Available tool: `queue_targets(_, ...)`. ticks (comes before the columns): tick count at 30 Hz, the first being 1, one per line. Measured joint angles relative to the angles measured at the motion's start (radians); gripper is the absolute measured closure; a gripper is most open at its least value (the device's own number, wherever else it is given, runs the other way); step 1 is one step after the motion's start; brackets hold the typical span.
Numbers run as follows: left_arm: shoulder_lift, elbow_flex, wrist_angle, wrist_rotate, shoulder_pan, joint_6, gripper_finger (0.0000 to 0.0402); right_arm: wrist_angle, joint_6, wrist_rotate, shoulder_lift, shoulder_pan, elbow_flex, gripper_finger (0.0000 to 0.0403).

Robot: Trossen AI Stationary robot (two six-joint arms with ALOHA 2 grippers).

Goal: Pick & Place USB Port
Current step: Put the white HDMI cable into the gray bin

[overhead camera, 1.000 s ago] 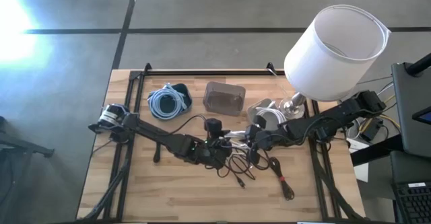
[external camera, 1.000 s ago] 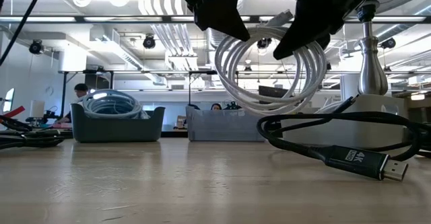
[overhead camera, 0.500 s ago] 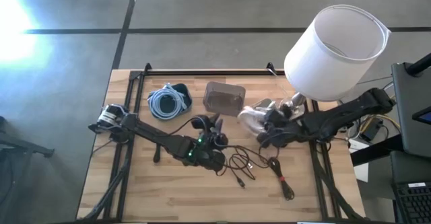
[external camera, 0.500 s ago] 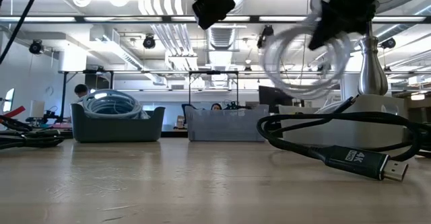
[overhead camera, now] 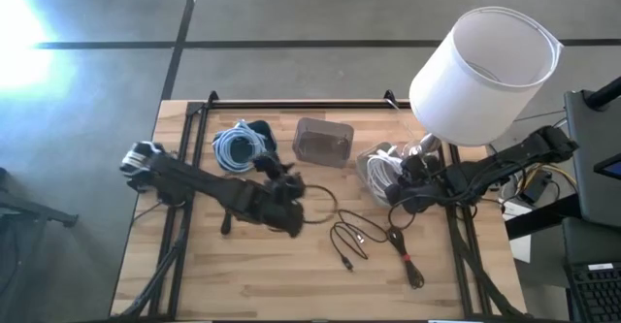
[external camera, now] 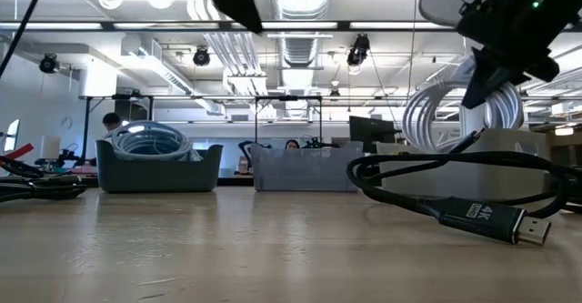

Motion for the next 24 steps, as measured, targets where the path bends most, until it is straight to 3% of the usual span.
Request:
queue_targets(4,-0.127,-0.024,-0.111,-0.005,0.001,-0.141,0.0274,0.133,-0.016,-0.001,-0.019,-0.018,-0.059,0.0374)
queue_targets(11,-0.299,-0.172,-0.08,-0.006,0.005,-0.261,0.0278,0.235,-0.065,-0.002,-0.002,-0.033,-0.11,0.0374)
queue_targets(17,-0.368,-0.347,0.035,0.013,0.005,-0.307,0.0278,0.207,-0.041,-0.015,-0.007,-0.034,-0.124,0.0366)
queue_targets(24,-0.377,-0.471,0.143,0.065,0.005,-0.29,0.0278,0.101,-0.017,-0.026,-0.013,-0.035,-0.091,0.0327)
